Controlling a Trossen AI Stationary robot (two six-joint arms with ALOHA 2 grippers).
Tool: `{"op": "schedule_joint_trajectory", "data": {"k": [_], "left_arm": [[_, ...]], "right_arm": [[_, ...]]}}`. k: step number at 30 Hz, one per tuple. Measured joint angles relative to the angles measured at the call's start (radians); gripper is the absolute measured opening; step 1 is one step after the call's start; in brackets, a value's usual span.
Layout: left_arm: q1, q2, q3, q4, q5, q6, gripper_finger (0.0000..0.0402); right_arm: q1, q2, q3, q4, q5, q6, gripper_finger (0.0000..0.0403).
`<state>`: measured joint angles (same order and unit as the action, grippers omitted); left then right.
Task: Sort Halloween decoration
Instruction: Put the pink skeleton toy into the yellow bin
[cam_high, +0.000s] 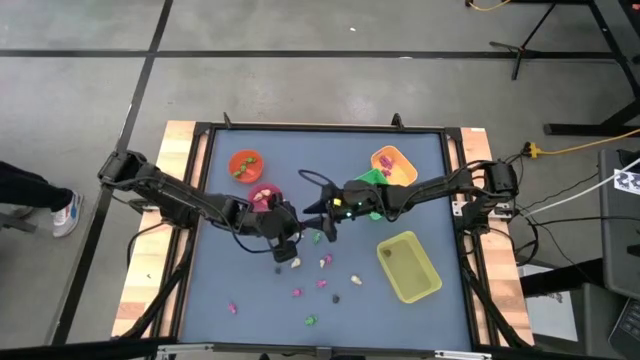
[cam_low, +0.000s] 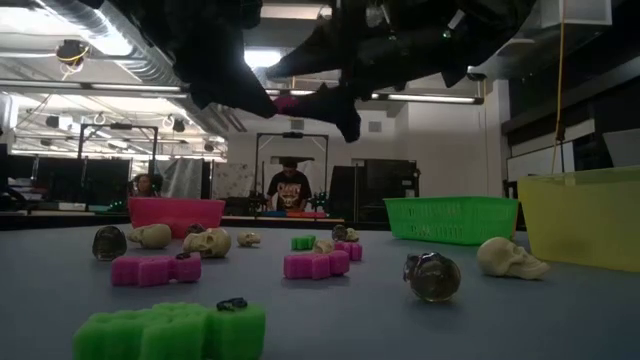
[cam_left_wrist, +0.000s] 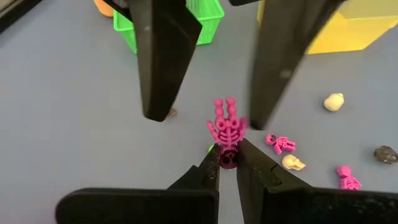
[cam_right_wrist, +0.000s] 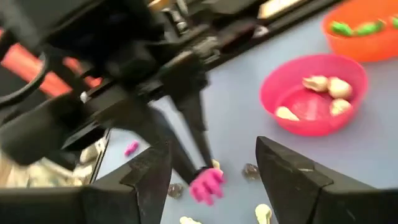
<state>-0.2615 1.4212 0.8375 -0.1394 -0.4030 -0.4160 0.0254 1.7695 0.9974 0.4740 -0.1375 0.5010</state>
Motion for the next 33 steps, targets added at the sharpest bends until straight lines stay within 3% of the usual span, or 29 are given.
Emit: {"op": "schedule_joint_trajectory", "data": {"k": [9, 23, 33], "left_arm": [[0.0, 0.0, 0.0, -0.002, -0.016, 0.01, 0.0014], [0.0, 0.0, 0.001, -0.001, -0.051, 0.035, 0.0014], [0.0, 0.0, 0.001, -0.005, -0.052, 0.036, 0.0014]], "right_arm": [[0.0, 0.0, 0.0, -0.091, 0.039, 0.172, 0.023], [0.0, 0.0, 0.0, -0.083, 0.03, 0.232, 0.0225], [0.0, 0.0, 0.0, -0.081, 0.024, 0.237, 0.0127]]}}
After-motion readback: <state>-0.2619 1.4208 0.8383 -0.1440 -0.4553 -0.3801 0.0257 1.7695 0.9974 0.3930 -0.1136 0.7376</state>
